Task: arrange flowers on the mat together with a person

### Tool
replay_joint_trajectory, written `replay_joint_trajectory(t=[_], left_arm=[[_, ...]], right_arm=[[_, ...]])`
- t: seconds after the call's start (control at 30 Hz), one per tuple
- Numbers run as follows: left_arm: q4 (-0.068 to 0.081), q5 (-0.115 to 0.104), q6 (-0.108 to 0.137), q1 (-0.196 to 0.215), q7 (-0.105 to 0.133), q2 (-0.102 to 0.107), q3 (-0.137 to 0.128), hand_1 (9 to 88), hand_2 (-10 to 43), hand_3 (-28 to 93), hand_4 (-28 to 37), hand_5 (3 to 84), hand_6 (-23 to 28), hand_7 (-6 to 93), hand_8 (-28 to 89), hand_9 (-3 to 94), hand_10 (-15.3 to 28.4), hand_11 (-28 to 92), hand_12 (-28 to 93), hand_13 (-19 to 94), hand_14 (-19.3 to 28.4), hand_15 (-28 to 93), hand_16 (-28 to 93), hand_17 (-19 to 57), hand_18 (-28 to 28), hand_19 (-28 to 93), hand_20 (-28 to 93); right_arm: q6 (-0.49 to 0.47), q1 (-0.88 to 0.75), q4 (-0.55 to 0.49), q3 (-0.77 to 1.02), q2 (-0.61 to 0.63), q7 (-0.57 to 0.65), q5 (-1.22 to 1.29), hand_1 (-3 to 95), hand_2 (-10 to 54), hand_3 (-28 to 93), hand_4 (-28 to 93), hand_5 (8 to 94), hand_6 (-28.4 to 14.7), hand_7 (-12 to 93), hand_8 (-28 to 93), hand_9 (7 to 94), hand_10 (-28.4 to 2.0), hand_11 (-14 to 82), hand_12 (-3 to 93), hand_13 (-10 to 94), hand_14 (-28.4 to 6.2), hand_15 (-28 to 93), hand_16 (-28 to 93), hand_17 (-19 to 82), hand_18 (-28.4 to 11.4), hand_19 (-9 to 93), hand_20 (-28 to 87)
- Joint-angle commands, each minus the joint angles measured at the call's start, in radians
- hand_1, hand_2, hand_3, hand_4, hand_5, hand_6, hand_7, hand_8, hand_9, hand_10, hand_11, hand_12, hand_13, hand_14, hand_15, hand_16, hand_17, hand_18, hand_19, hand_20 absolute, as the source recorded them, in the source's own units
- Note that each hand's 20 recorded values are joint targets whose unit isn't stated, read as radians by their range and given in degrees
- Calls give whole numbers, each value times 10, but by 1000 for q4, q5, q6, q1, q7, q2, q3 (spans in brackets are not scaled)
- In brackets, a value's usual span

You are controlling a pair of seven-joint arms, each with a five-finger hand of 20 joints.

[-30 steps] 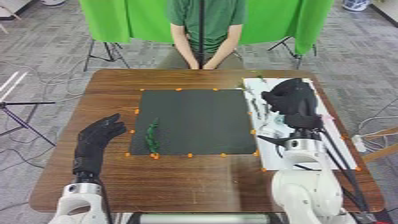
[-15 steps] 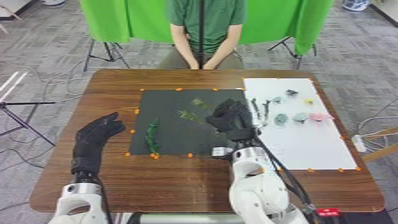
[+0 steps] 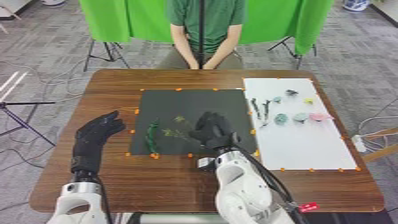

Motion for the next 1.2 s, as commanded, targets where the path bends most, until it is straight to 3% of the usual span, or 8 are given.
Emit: replay_joint_trajectory(t=[0.03,0.67,1.03,1.2], left_arm=[[-3,-3,9,13,-11,0,8,326,6,637,-170,525,45,186,-69,520,146,247,134,418,196,318,-17,101,161,235,223],[-5,-1,1,12,-28,-5,13,326,6,636,-170,525,47,184,-68,520,146,245,133,417,196,318,-16,101,161,234,224],[-6,1,-3,9,-28,-2,13,326,6,634,-169,523,47,183,-67,519,146,245,135,416,196,318,-16,100,161,235,224],[-5,2,-5,8,-29,-2,13,326,5,633,-169,523,47,182,-67,519,147,244,135,417,197,318,-15,100,161,235,223]], right_arm=[[-19,10,31,-41,-22,5,24,550,-95,629,-234,850,16,273,152,933,-96,296,345,731,-123,686,357,298,-203,621,517],[48,40,103,-58,-46,88,61,543,-95,623,-217,860,15,283,149,937,-89,369,253,772,-112,686,342,328,-215,667,512],[77,38,108,-41,-47,43,95,489,-95,563,-200,844,7,251,151,937,-86,356,236,779,-105,660,345,328,-215,672,507],[84,35,115,-37,-47,20,80,445,-95,607,-219,834,5,239,137,937,-88,352,239,777,-106,657,348,324,-214,669,509]])
